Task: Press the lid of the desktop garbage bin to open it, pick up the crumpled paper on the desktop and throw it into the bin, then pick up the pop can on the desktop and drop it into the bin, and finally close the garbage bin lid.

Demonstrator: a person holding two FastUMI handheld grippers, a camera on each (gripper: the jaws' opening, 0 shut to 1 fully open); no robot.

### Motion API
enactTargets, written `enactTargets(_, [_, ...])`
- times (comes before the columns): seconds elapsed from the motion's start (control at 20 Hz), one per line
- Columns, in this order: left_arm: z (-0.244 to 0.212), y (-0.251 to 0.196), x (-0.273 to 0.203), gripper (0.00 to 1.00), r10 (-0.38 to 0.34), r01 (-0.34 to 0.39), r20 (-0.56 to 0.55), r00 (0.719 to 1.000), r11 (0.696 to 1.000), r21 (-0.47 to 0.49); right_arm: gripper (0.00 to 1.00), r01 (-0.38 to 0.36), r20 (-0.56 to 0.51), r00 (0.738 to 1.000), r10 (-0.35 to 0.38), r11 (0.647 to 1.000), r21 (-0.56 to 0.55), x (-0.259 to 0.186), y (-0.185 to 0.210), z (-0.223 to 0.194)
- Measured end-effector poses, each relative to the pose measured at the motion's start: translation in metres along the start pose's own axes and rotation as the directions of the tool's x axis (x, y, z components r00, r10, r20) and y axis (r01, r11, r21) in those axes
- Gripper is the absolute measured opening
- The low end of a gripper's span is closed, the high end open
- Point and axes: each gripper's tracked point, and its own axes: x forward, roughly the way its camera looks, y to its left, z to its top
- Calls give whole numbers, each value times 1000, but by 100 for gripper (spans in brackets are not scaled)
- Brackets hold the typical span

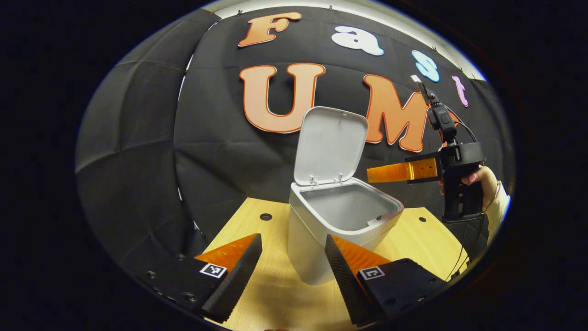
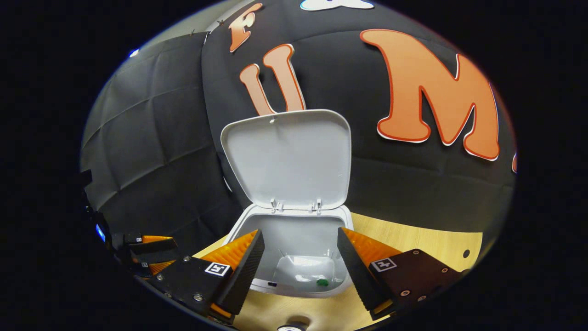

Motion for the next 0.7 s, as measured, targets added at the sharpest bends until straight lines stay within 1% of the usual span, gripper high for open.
enactTargets(0.15, [2,-18,1,89,-41,41,-1,999,999,6,95,20,60,998,-20,1000,11,-24,-11,11])
enactTargets(0.3, [-2,-35,3,89,-67,68,-14,998,997,23,95,74,122,990,-76,997,26,-54,-32,20])
enactTargets(0.55, [-7,-74,3,89,-146,147,-35,989,989,28,95,148,149,977,-155,987,54,-102,-69,7])
enactTargets(0.7, [-11,-102,2,89,-205,206,-39,978,978,37,95,210,158,963,-218,975,66,-131,-92,-6])
